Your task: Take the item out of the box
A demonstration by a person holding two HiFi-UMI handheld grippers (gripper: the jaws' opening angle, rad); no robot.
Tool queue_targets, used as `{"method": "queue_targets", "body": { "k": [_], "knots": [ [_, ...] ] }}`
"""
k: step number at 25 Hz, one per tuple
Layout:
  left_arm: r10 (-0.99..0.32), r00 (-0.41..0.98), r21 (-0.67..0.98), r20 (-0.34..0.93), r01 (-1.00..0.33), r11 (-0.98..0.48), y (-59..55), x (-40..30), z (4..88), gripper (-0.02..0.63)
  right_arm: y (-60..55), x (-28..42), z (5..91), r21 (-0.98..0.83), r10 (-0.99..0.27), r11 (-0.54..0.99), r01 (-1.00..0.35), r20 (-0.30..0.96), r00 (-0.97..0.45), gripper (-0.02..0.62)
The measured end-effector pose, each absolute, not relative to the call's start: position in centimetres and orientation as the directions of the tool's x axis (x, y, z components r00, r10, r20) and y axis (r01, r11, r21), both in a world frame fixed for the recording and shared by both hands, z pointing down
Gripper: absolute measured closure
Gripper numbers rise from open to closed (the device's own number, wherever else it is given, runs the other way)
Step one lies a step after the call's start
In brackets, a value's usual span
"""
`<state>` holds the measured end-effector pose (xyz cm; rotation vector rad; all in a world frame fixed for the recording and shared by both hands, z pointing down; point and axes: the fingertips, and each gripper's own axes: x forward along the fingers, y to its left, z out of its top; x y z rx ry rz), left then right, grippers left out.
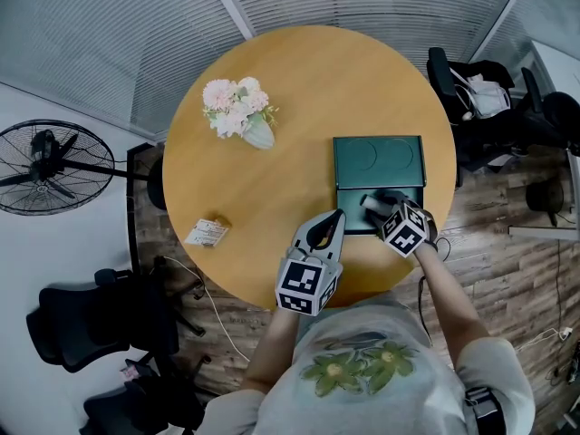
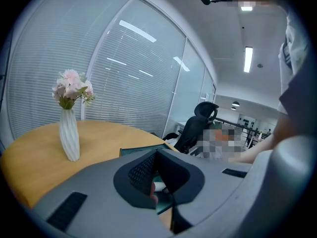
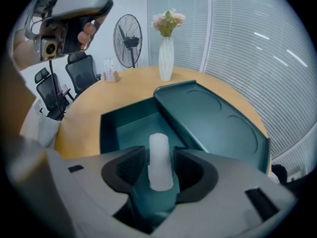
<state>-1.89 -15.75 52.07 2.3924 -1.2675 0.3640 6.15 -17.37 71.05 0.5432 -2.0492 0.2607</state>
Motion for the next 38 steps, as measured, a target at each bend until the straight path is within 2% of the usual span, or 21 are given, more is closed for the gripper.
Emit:
{"method": "queue_targets", "body": {
  "k": [17,19,25,38],
  "knots": [
    [-0.731,0.539,0.235,0.418,-0.842,-0.486,-15.8,-2.1,52.8,0.606,-17.6,6.5,73.3,0.051,-0.241,0.897,-0.439,0.888,-0.391,0.407],
    [-0.731,0.538,0.234,0.419,-0.842,-0.486,-15.7,-2.2,52.8,0.606,-17.4,6.5,73.3,0.045,-0.237,0.897,-0.439,0.889,-0.393,0.43],
    [-0.732,0.535,0.233,0.422,-0.844,-0.483,-15.8,-2.4,52.9,0.606,-17.4,6.4,73.4,0.04,-0.231,0.898,-0.437,0.89,-0.393,0.441],
    [-0.726,0.53,0.227,0.438,-0.847,-0.481,-15.4,-2.5,53.1,0.606,-17.1,6.5,72.4,0.042,-0.236,0.897,-0.44,0.886,-0.398,0.445]
  ]
}}
